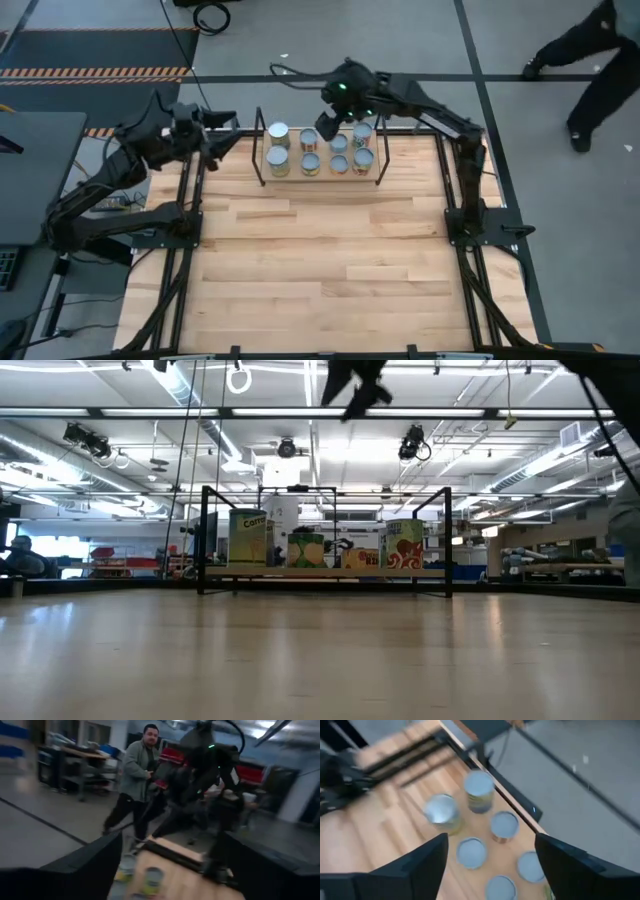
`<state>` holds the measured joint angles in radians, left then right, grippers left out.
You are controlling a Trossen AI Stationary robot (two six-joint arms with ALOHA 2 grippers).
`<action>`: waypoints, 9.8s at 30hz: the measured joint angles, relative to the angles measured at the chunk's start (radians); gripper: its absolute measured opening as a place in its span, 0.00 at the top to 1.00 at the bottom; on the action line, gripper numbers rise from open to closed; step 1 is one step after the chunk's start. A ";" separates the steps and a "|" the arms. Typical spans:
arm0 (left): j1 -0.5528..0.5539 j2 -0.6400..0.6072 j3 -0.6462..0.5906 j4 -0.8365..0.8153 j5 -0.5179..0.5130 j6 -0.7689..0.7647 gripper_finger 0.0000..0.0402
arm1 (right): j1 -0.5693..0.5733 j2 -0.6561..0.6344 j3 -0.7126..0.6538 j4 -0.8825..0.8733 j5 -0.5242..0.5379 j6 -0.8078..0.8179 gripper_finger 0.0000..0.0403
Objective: Pick and place cans onto a shelf
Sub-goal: Return to Home Position
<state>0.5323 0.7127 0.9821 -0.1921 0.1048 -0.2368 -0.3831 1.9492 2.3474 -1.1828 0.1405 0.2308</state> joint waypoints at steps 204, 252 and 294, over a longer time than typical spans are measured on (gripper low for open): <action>-0.553 -0.700 -0.975 0.285 -0.144 0.223 0.91 | 0.787 -1.936 -2.341 1.495 0.044 -0.162 0.57; -0.553 -0.700 -0.975 0.285 -0.144 0.223 0.91 | 0.787 -1.936 -2.341 1.495 0.044 -0.162 0.57; -0.554 -0.700 -0.975 0.285 -0.144 0.223 0.91 | 0.787 -1.936 -2.341 1.495 0.044 -0.162 0.57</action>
<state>-0.0212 0.0128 0.0074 0.0925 -0.0391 -0.0139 0.4036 0.0132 0.0062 0.3119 0.1848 0.0685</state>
